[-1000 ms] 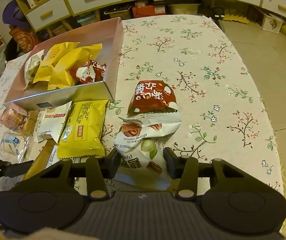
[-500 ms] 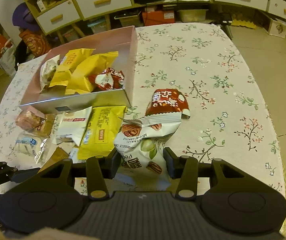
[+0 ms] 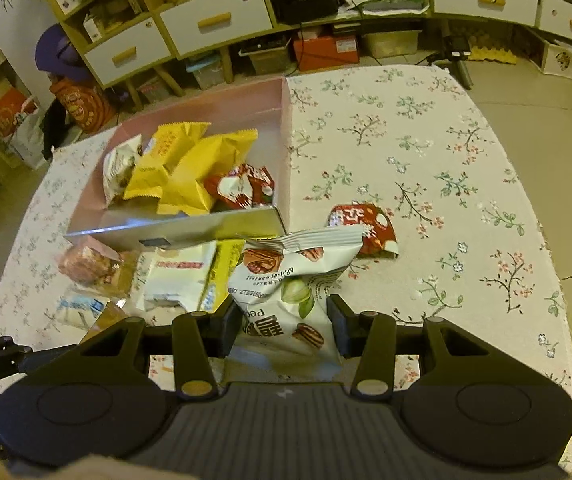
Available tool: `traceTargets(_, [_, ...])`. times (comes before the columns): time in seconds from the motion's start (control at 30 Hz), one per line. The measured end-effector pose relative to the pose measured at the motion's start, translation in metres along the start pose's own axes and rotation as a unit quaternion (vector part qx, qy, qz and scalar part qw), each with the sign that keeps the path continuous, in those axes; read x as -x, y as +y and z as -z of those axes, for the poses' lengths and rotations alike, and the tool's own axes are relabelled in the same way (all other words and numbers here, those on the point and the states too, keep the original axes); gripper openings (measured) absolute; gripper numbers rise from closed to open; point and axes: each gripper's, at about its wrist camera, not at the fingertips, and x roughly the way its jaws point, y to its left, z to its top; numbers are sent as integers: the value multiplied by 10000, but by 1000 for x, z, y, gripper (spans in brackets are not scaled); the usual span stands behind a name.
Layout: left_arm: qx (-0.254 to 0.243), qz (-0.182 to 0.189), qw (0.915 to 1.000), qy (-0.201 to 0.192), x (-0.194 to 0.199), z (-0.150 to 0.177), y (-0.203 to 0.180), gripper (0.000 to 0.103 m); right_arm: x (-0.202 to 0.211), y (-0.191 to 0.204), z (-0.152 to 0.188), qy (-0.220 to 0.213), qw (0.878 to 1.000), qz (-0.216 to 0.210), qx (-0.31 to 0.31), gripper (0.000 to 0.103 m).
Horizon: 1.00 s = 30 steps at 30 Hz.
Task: Organize snacks
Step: 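Grasp the gold bar with the left gripper while the right grasps a white nut bag, then lower the gold bar and white nut bag into the box and open both grippers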
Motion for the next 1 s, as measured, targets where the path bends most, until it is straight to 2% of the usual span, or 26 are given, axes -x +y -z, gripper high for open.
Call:
traceTargets(0.4, [351,-164,9982,-451,15,-21,18,26,1,19,-15,-234,9996,-129,-22,43])
traceTargets(0.6, [618,-288,9952,-702,16,-43,32,26,-7,24,-27,-371,9988,-264,-152,43])
traceTargets(0.83, [856,-418,9932,-665,-6,-69,52,26,-21,24,-45,-488,9974,-369,-375,43])
traceTargets(1.0, [861,-603,9933,-474,-25,-86,65,26,-30,23,-56,-499,9965,-427,-515,43])
